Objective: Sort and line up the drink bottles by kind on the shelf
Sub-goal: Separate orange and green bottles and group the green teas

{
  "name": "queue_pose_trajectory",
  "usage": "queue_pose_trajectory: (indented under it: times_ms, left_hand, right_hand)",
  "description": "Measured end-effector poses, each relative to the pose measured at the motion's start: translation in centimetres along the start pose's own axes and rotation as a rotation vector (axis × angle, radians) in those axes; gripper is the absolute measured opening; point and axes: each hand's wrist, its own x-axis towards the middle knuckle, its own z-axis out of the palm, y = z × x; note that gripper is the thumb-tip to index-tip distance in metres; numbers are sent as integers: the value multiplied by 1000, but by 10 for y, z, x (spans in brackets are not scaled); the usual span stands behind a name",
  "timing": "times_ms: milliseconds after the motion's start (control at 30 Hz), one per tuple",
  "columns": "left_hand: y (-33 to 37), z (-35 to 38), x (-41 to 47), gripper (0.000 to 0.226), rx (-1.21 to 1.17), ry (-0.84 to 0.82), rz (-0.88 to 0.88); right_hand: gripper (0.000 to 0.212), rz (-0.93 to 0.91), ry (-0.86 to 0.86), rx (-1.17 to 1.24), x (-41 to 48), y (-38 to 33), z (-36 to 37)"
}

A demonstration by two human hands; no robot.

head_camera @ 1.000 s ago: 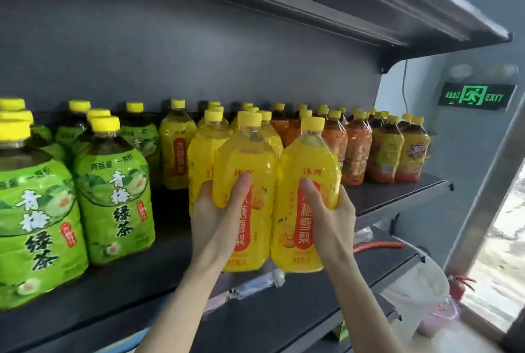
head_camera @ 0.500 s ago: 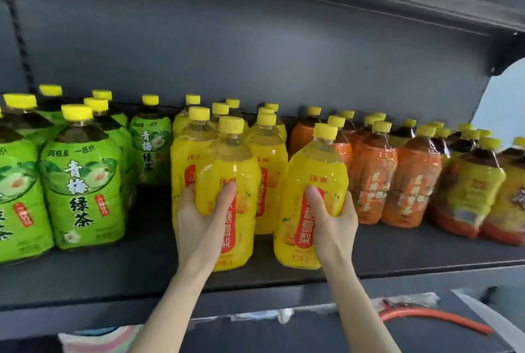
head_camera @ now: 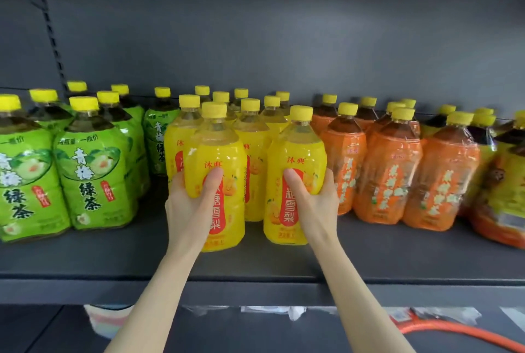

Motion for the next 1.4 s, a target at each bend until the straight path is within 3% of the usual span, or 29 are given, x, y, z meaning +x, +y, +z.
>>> queue_pose_trajectory:
  times_ms: [100,267,500,767,900,1067,1200,1400]
  left_hand:
    - [2,3,3,82,-18,16,-18]
    - [-1,4,4,75,29,38,-6]
    - [-2,2,1,83,154,60,81]
    - [13,-13,-4,90,365,-80,95]
    - [31,-32,-5,61,407,-200,119]
    - [53,-62,-9,27,447,-131,252]
    - [70,-109,-14,12,375,-137,302]
    - [77,-235,-24,6,334,-137,284]
  right_hand:
    - [81,8,-11,-25,4,1,5]
    - [74,14,2,-58,2,1,9]
    - [77,-65,65,-266,-8,-3,7]
    - [83,-25,22,-341,-26,-20,11]
    - [79,-73,5,-492,-34,-35,7]
    - [49,-311,94,-560,-59,-67,13]
    - [20,-340,41,-468,-84,-94,46]
    - [7,-335,-87,-374,-149,-99,145]
